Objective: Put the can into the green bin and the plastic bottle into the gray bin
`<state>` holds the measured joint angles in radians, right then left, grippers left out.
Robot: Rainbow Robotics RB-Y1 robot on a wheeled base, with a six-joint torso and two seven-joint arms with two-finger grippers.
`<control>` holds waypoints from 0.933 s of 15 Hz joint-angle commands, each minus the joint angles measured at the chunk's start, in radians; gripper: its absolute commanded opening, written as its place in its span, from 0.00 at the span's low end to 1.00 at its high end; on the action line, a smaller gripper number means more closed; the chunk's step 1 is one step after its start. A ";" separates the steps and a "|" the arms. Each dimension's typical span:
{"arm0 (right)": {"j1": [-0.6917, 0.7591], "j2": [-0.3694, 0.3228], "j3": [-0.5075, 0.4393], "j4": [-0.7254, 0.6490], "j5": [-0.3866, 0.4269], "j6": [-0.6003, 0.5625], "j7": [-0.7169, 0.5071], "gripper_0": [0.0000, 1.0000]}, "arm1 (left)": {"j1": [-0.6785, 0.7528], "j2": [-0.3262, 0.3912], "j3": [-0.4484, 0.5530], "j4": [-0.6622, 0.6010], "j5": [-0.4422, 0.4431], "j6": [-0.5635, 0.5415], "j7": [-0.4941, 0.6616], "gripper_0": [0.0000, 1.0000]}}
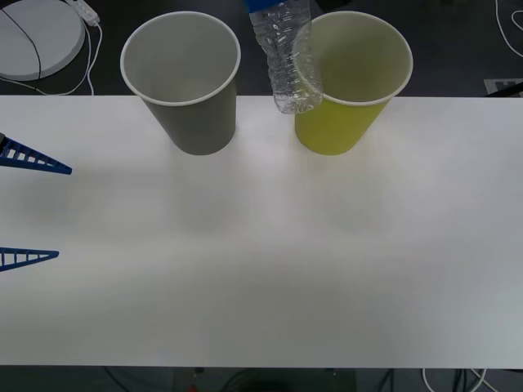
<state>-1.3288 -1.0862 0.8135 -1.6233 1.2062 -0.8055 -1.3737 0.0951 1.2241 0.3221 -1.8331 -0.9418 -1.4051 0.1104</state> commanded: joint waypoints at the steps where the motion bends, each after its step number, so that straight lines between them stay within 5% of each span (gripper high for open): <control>1: -0.130 0.011 0.110 0.089 -0.077 -0.004 -0.001 0.00 | 0.000 0.000 0.000 0.000 0.000 0.000 0.000 1.00; 5: -0.276 0.046 0.245 0.204 -0.154 -0.004 0.001 0.00 | 0.000 0.000 0.000 0.000 0.000 0.000 0.000 1.00; 14: -0.500 0.249 0.446 0.554 -0.234 -0.017 -0.001 0.00 | 0.000 0.000 0.000 0.000 0.000 0.000 0.000 1.00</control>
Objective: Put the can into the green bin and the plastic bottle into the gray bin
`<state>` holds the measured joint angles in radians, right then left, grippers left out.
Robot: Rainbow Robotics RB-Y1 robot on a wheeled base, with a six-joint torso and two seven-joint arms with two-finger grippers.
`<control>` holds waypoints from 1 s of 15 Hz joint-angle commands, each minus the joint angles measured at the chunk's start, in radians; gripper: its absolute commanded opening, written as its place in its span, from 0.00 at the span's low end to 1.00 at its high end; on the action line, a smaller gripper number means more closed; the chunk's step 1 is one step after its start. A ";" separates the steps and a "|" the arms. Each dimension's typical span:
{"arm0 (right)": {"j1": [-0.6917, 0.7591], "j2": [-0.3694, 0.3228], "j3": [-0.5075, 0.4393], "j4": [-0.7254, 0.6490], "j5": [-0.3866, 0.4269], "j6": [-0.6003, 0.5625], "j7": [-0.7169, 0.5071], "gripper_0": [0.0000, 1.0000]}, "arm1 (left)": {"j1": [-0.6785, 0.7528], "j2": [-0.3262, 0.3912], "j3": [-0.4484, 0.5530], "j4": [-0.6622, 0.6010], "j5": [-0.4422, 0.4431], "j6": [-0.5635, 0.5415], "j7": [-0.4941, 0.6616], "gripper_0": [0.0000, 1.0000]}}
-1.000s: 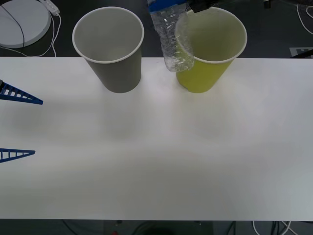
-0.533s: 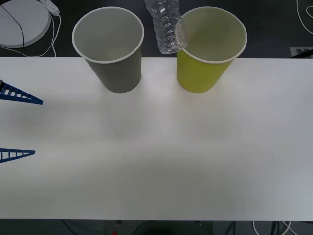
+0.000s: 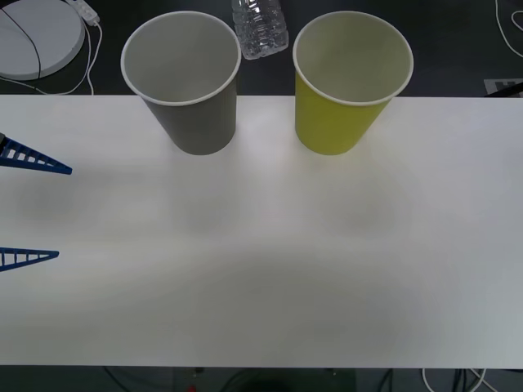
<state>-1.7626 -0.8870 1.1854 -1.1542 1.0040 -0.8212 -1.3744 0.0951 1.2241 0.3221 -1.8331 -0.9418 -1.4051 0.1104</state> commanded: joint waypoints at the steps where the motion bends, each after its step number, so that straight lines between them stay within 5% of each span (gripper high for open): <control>1: -0.087 0.072 0.102 0.120 -0.051 -0.001 0.000 0.00 | 0.000 0.000 0.000 0.000 0.000 0.000 0.000 1.00; 15: -0.248 0.384 0.318 0.525 -0.125 -0.023 -0.015 0.00 | 0.000 0.000 0.000 0.000 0.000 0.000 0.000 1.00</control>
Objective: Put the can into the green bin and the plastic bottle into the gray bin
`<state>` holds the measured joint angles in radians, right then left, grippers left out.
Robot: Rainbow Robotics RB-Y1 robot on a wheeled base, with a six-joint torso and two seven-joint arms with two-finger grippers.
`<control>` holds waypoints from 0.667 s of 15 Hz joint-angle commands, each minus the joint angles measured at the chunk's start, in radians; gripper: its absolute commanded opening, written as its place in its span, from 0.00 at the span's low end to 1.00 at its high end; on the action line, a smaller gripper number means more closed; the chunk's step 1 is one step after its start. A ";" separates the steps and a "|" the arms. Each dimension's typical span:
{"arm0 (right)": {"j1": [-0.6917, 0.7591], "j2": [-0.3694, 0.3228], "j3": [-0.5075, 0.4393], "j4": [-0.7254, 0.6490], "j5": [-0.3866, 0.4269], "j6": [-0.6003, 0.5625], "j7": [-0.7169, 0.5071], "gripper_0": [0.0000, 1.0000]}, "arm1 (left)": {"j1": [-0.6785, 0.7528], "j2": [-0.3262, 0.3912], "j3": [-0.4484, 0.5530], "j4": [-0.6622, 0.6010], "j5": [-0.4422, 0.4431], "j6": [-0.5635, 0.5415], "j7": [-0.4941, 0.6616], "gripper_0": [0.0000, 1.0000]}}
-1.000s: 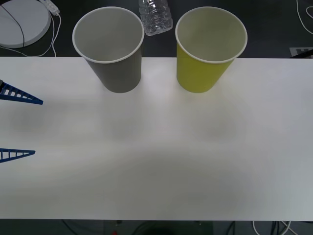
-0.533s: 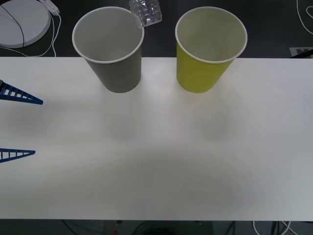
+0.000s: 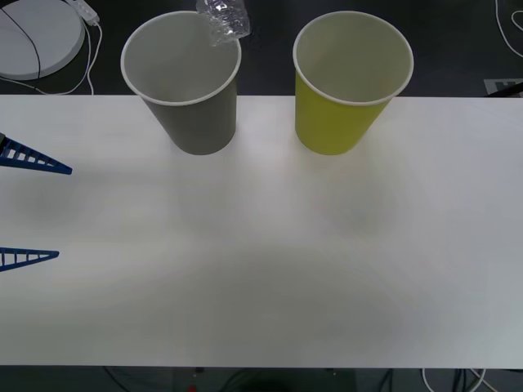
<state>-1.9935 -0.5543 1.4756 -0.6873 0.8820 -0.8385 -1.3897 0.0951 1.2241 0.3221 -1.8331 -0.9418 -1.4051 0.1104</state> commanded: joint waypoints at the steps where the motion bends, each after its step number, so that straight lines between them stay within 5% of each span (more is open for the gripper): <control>1: -0.021 0.071 0.035 0.077 -0.003 -0.007 -0.002 0.00 | 0.000 0.000 0.000 0.000 0.000 0.000 0.000 1.00; 10: -0.062 0.165 0.143 0.137 -0.049 -0.008 -0.002 0.00 | 0.000 0.000 0.000 0.000 0.000 0.000 0.000 1.00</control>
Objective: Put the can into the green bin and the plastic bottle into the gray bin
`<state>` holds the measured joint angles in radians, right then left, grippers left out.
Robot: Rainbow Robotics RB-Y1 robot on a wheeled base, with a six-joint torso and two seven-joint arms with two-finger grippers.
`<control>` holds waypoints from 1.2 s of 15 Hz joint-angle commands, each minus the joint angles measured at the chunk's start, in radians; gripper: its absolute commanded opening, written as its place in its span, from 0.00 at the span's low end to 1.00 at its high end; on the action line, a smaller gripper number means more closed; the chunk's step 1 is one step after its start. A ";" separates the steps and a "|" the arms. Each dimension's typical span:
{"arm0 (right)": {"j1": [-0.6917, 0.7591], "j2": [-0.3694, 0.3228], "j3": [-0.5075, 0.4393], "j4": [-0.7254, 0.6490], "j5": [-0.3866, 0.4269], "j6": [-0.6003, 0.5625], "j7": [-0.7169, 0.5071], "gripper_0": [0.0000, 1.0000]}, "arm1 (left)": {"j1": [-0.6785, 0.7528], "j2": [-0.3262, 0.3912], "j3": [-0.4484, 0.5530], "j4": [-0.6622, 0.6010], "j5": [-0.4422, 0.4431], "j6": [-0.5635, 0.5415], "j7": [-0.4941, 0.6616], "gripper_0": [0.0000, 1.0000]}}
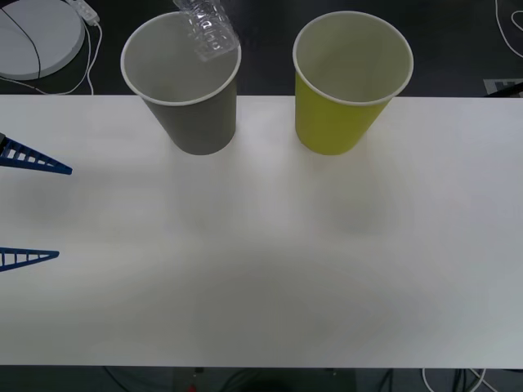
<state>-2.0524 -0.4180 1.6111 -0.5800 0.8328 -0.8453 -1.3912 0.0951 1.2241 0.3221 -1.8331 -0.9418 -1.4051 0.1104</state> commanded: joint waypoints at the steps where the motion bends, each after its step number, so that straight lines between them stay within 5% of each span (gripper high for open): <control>1: -0.008 0.042 0.024 0.048 -0.014 -0.001 0.000 0.00 | 0.000 0.000 0.000 0.000 0.000 0.000 0.000 1.00; 5: -0.029 0.085 0.102 0.083 -0.075 0.000 0.000 0.00 | 0.000 0.000 0.000 0.000 0.000 0.000 0.000 1.00; 17: -0.038 0.094 0.112 0.083 -0.080 0.000 0.000 0.00 | 0.000 0.000 0.000 0.000 0.000 0.000 0.000 1.00; 18: -0.038 0.094 0.113 0.083 -0.078 0.000 0.000 0.07 | 0.000 0.000 0.000 0.000 0.000 0.000 0.000 1.00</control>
<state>-2.0908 -0.3236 1.7226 -0.4970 0.7535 -0.8455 -1.3910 0.0951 1.2241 0.3221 -1.8331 -0.9418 -1.4051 0.1104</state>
